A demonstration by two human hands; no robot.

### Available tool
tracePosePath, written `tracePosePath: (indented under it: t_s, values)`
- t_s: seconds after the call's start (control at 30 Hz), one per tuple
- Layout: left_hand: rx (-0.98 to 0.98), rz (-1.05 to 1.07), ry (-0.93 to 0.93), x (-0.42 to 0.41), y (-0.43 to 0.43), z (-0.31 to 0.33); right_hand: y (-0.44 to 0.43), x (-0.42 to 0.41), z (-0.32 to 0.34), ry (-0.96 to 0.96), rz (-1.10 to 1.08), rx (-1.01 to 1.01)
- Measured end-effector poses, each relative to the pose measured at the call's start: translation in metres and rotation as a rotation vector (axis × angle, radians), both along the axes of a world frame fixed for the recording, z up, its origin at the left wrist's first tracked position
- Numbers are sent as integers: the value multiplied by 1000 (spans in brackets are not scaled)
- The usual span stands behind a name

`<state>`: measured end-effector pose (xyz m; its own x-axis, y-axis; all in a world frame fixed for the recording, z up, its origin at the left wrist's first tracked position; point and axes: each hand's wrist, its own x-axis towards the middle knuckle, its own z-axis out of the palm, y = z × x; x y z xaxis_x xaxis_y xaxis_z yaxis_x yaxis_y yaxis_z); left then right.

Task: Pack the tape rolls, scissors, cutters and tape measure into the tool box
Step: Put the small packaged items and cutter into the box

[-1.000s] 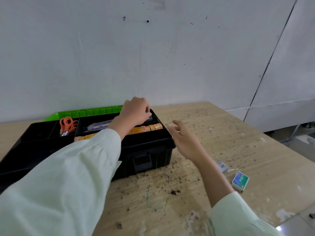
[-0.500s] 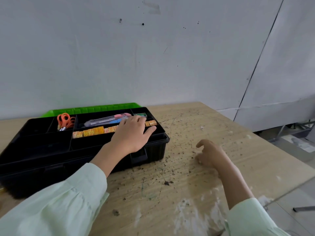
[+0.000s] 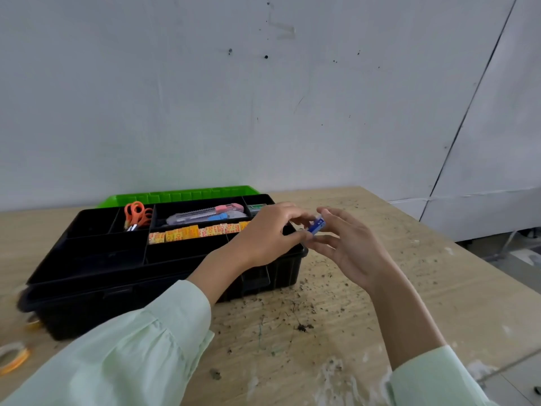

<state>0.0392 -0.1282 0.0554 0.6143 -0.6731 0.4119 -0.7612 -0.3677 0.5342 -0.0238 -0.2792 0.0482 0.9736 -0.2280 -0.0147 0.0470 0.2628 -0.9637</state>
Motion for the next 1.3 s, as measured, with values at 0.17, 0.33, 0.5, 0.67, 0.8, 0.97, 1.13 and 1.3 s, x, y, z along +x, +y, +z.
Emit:
tracePosePath:
  t_s: [0.17,0.33,0.5,0.67,0.8,0.97,1.13,1.3]
  values:
    - [-19,-54,93,2,-8,2,-2,3,-2,-13,-31,-42]
    - [-269,124,135,23,-3,11,5,19,-10,-16,-198,-437]
    - [23,435,34,71,5,15,28,46,-30,-66,-48,-737]
    - [293,470,4,94,-4,11,33,59,-45,-51,-25,-803]
    - [381,469,-60,100,-14,9,31,59,-46,-60,-14,-808]
    - [402,474,-58,107,-16,9,30,59,-48,-61,-16,-800]
    - [426,445,-13,110,-12,13,30,60,-48,-63,-21,-799]
    - [446,444,0,112,-9,8,30,60,-49,-64,-22,-785]
